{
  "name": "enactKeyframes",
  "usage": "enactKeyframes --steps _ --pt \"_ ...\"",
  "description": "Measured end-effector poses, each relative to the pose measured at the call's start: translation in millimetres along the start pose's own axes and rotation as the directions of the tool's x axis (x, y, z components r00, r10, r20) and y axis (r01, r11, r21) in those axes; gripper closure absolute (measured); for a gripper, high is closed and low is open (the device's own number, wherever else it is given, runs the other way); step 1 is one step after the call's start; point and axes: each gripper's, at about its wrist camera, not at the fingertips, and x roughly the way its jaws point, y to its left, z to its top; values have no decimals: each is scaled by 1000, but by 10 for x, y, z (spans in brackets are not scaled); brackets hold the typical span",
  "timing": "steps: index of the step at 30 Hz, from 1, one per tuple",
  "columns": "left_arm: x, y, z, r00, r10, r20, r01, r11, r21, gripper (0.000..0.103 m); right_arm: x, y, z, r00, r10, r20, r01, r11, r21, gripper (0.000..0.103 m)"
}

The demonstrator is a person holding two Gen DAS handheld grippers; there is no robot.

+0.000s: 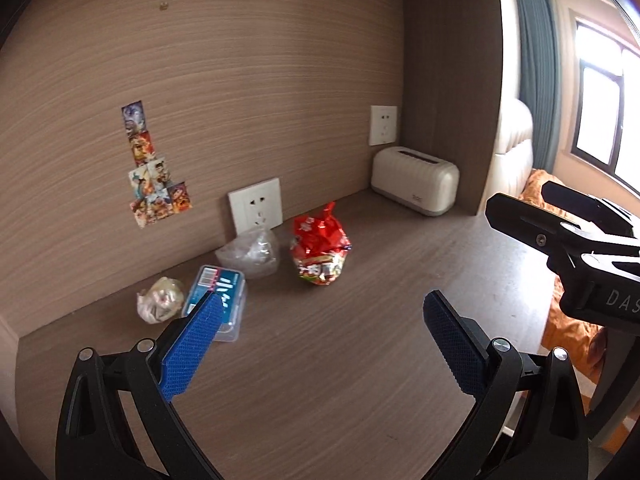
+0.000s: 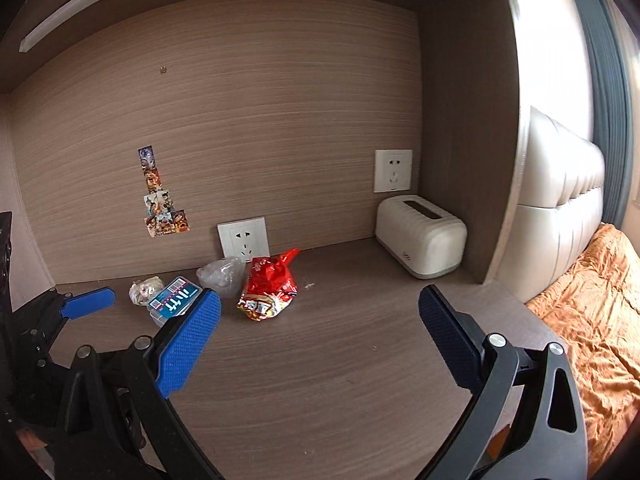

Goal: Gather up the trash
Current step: 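Move both open tools back over the desk, then grasp the blue toothbrush box with the left tool while the right grasps the red snack bag, then carry the toothbrush box and red snack bag over the trash bin with both tools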

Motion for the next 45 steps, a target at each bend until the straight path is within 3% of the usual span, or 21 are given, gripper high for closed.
enactKeyframes --steps 7,14,23,24,26,27,28,29,30,33,45 --pt "430 317 67 994 99 -50 -101 994 -43 5 726 84 118 990 127 -63 -129 991 -44 4" --pt "953 616 88 983 143 -115 -154 984 -88 5 1449 236 156 970 196 -142 -209 974 -84 4" --pt "1418 839 -63 970 93 -225 -122 985 -119 6 2153 433 83 939 218 -266 -256 960 -117 4" --pt "1458 850 -80 967 86 -238 -117 985 -122 9 2202 449 73 937 215 -277 -256 959 -120 4" --pt "1564 861 -125 956 87 -281 -123 986 -115 28 2289 484 44 934 194 -300 -243 960 -136 4" --pt "1657 884 -153 943 56 -328 -103 986 -129 44 2335 500 25 928 191 -319 -244 960 -137 4" --pt "1655 893 -146 945 56 -321 -103 986 -129 47 2376 510 5 922 193 -337 -250 959 -135 7" --pt "1661 894 -139 947 54 -315 -100 986 -130 47 2417 526 -25 915 189 -355 -252 958 -140 32" --pt "1686 890 -142 945 56 -323 -102 987 -126 47 2459 547 -62 909 180 -376 -251 956 -151 39" --pt "1648 884 -123 951 58 -305 -105 985 -140 47 2393 562 -14 904 210 -372 -281 948 -147 48" --pt "725 689 279 990 37 -136 -52 992 -113 47 1422 383 476 965 198 -174 -219 970 -107 49"
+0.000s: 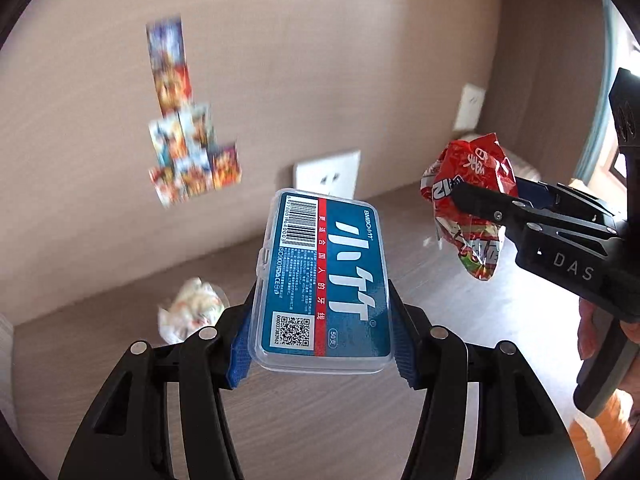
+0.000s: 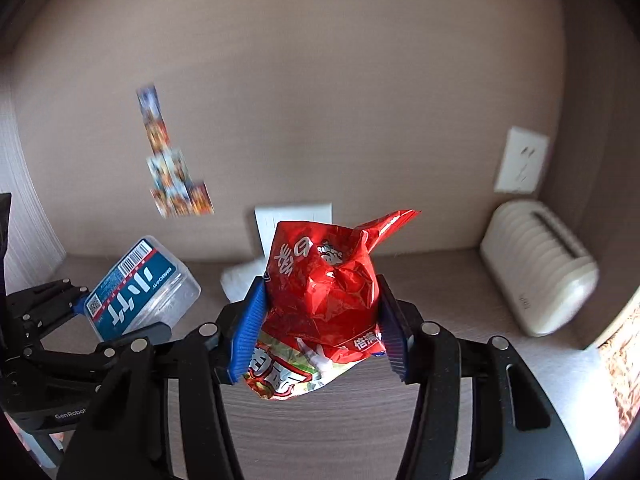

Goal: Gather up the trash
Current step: 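Carry the toothbrush box and red snack bag over the trash bin with both tools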

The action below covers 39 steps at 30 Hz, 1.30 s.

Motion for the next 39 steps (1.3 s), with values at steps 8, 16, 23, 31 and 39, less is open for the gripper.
enactKeyframes --steps 8,16,23,31,39 --pt "-593 -325 -36 990 -122 78 113 988 109 47 -968 85 -137 985 -120 126 114 992 50 49" --pt "-757 -1047 -276 950 -313 23 299 924 237 47 -1777 -154 -617 940 -322 111 306 941 143 49" --pt "-805 -1911 -596 899 -434 -64 428 837 341 47 -2409 -616 -1213 882 -469 45 443 859 256 49" --pt "-855 -3015 -1204 852 -490 -181 518 748 414 47 -3093 -1182 -2120 838 -542 -68 529 775 346 49" --pt "-722 -3907 -2154 797 -505 -330 604 676 423 47 -3366 -1591 -3171 826 -523 -211 562 730 390 49"
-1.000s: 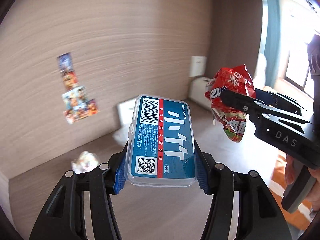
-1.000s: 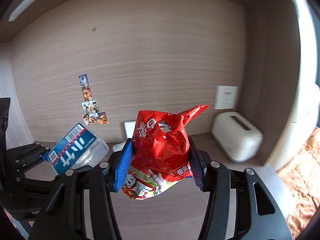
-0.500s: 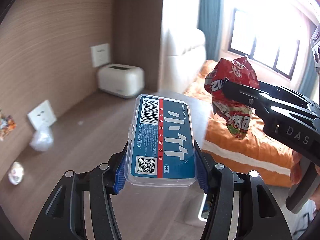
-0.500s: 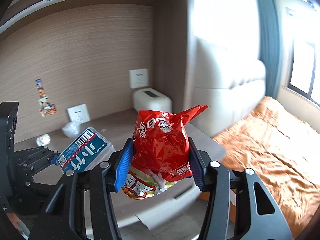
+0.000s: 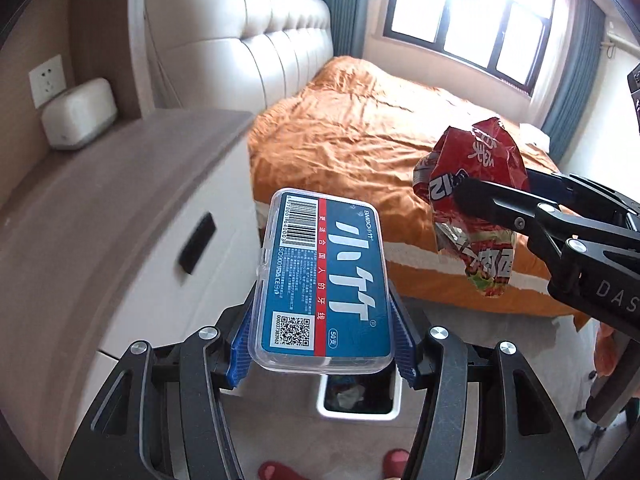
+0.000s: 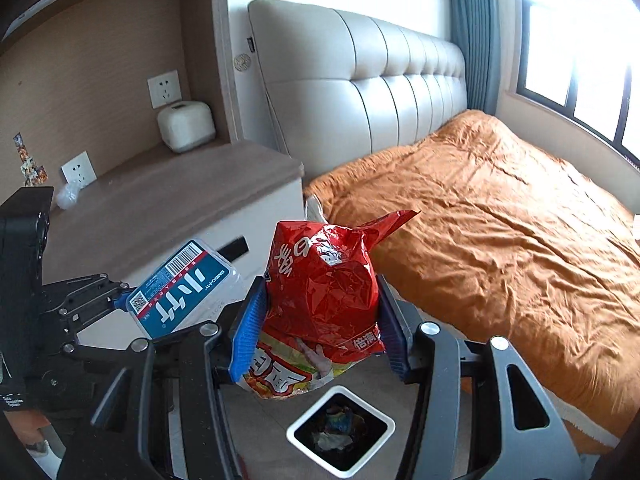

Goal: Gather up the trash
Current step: 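Carry the toothbrush box and red snack bag over the trash bin with both tools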

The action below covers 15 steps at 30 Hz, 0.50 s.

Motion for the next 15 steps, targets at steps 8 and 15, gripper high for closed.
enactKeyframes --steps 8,15 --pt "1173 -389 -730 989 -77 -129 81 996 30 47 768 -467 -991 989 -2 -145 12 998 66 49" --pt "2524 -436 -1743 969 -117 -219 131 990 50 47 1894 -735 -2258 962 -3 -273 30 995 97 49"
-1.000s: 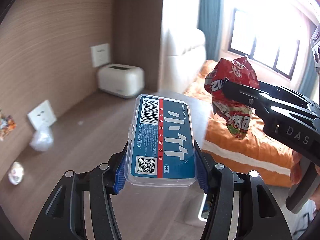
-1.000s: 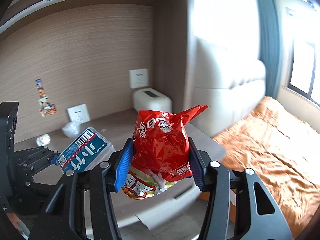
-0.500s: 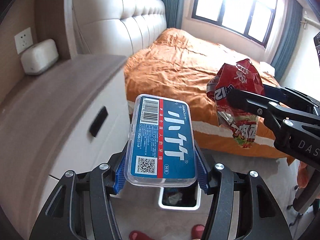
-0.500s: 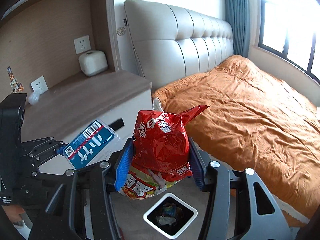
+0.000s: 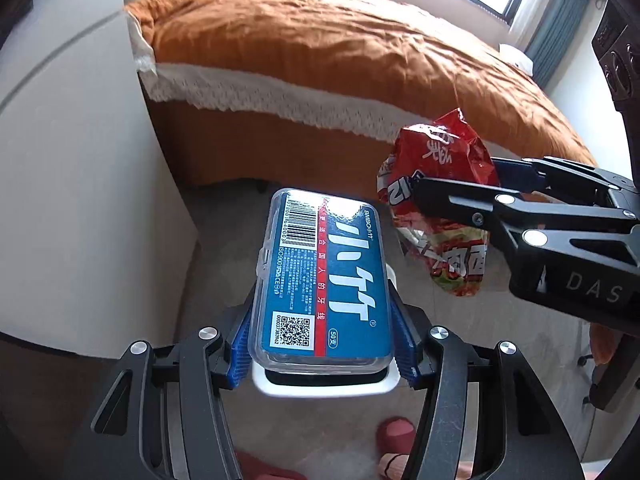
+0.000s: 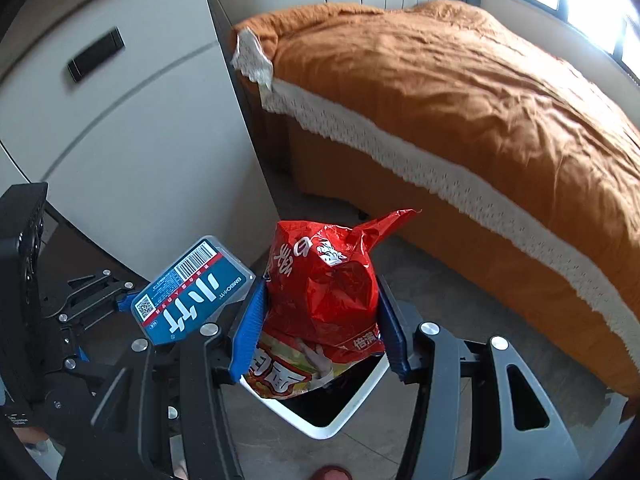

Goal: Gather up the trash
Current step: 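Carry the toothbrush box and red snack bag over the trash bin with both tools, then open both tools to drop the box and red bag into the bin, then move both open tools back over the desk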

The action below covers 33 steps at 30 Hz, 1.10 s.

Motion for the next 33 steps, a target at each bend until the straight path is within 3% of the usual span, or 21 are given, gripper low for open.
enactKeyframes --steps 3,5,6,7,8,14,23,33 --pt "507 20 -241 999 -15 -28 15 1000 3 47 497 -48 -363 999 -5 -39 5 1000 -7 49" --pt "740 23 -366 998 -25 -49 26 1000 16 41 774 -52 -574 998 -1 -62 0 1000 -20 45" --pt "859 29 -420 998 -26 -58 28 999 26 15 888 -67 -648 998 -7 -69 5 1000 -30 41" --pt "942 38 -470 999 -2 -54 3 999 32 5 966 -72 -705 997 -17 -69 15 999 -34 17" --pt "981 46 -503 999 14 -44 -13 999 34 5 1041 -81 -771 998 -22 -64 20 999 -32 5" --pt "974 74 -523 997 39 -60 -36 998 42 5 1108 -46 -839 997 -43 -66 40 998 -49 4" --pt "198 131 -204 999 53 4 -53 998 18 5 461 115 -394 999 -45 -1 44 996 -79 4" --pt "-1227 151 311 988 76 135 -72 997 -39 5 -792 472 346 992 -43 121 52 995 -79 4"
